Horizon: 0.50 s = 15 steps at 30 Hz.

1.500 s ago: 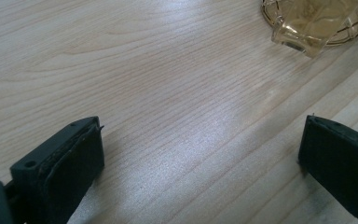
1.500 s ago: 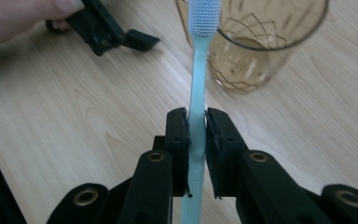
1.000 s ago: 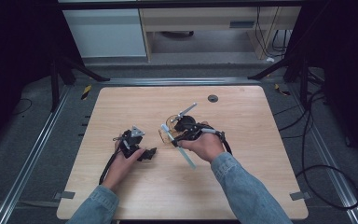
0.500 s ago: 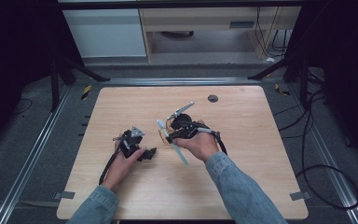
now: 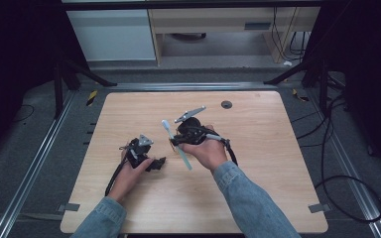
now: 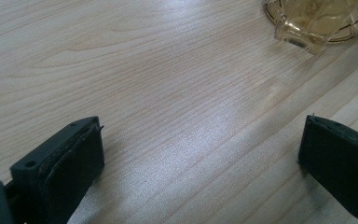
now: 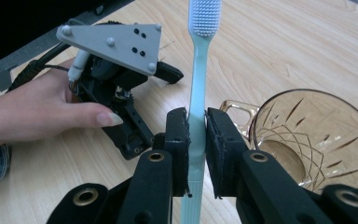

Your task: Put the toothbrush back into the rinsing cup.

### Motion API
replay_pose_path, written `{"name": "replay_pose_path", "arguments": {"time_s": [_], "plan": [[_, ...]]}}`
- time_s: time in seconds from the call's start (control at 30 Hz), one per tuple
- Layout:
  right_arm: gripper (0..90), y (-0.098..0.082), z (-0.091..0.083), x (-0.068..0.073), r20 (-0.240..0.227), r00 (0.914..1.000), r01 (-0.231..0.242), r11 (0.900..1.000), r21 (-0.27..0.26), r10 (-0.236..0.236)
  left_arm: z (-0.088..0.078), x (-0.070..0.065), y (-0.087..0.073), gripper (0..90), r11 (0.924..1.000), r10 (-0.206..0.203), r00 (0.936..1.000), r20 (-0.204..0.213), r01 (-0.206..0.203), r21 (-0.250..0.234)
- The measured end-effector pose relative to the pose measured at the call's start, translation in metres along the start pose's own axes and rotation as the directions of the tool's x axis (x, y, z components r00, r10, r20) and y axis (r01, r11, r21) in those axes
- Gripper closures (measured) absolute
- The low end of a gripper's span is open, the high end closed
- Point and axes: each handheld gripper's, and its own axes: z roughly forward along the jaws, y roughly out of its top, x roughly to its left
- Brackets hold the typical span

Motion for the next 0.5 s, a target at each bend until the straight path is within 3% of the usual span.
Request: {"name": "replay_pose_path", "arguments": {"time_s": [0.5], "plan": [[79.4,0.0049,0.0054,0.0058,0.030,0.9994,-0.017,0.995,-0.101,0.020,0.0000,0.0004,0.0000,0.0,1.0000,0.002,1.0000,0.000,-0.002,0.001]]}}
